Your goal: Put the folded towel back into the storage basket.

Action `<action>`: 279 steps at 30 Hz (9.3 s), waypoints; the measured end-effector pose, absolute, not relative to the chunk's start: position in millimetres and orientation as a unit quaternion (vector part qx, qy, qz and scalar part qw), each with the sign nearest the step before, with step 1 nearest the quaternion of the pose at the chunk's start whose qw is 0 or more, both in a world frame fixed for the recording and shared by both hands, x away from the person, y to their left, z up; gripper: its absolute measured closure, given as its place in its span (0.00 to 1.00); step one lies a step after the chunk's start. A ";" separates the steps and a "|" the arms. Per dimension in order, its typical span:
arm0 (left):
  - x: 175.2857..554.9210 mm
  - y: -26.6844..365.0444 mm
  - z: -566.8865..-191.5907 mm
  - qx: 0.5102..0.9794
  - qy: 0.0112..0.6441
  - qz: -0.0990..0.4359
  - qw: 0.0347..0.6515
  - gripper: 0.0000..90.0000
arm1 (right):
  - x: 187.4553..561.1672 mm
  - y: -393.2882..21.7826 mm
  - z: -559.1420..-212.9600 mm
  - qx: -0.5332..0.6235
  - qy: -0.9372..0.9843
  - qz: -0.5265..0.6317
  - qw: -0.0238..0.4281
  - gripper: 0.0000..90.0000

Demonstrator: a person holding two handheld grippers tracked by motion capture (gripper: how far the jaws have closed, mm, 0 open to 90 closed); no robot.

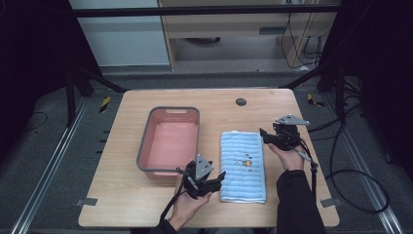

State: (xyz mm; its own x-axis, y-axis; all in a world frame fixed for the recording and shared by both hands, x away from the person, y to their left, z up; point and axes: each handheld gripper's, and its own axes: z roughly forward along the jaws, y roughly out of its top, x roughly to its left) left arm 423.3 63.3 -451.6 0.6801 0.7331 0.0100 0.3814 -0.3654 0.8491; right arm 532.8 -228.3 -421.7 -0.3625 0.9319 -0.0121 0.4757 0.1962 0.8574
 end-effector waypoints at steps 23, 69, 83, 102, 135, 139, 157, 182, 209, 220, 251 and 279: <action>427.5 54.0 -484.5 0.816 0.372 0.169 0.408 0.54 | 549.7 -222.3 -460.7 0.502 0.739 0.371 0.253 0.53; 421.1 35.6 -502.6 0.813 0.409 0.153 0.385 0.91 | 554.8 -219.1 -499.8 0.526 0.750 0.360 0.174 0.90; 420.2 38.5 -495.3 0.799 0.412 0.142 0.414 0.98 | 550.0 -221.1 -489.0 0.519 0.745 0.379 0.179 0.94; 413.5 45.3 -453.5 0.794 0.378 0.152 0.451 0.98 | 531.9 -222.1 -444.9 0.484 0.733 0.426 0.216 0.94; 411.0 67.8 -401.1 0.788 0.354 0.190 0.467 0.98 | 521.2 -210.1 -393.2 0.452 0.716 0.467 0.256 0.94; 411.6 71.8 -396.9 0.785 0.356 0.193 0.470 0.98 | 521.5 -206.8 -388.6 0.450 0.714 0.472 0.255 0.94; 414.5 88.7 -374.0 0.775 0.352 0.211 0.480 0.98 | 522.6 -191.9 -357.0 0.432 0.712 0.484 0.268 0.94; 418.9 123.9 -353.0 0.759 0.358 0.229 0.493 0.98 | 533.3 -156.1 -329.3 0.410 0.715 0.497 0.273 0.94; 421.6 175.2 -338.7 0.733 0.384 0.255 0.500 0.98 | 552.1 -98.2 -311.7 0.380 0.728 0.504 0.267 0.94; 424.0 195.9 -338.2 0.724 0.397 0.262 0.499 0.98 | 561.3 -74.0 -309.6 0.368 0.732 0.510 0.263 0.94; 444.1 239.8 -348.1 0.702 0.440 0.271 0.491 0.98 | 589.8 -20.8 -320.2 0.361 0.734 0.520 0.246 0.94; 462.5 246.5 -387.0 0.724 0.466 0.259 0.438 0.98 | 608.2 6.8 -363.8 0.369 0.751 0.496 0.231 0.94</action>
State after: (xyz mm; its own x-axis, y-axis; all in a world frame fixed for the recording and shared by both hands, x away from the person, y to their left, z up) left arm 462.5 246.5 -387.0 0.4318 0.9014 -0.0330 0.4470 -0.1820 0.8758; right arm 608.2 6.8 -363.8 -0.6203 0.7841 0.0192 0.3257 0.2353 0.9157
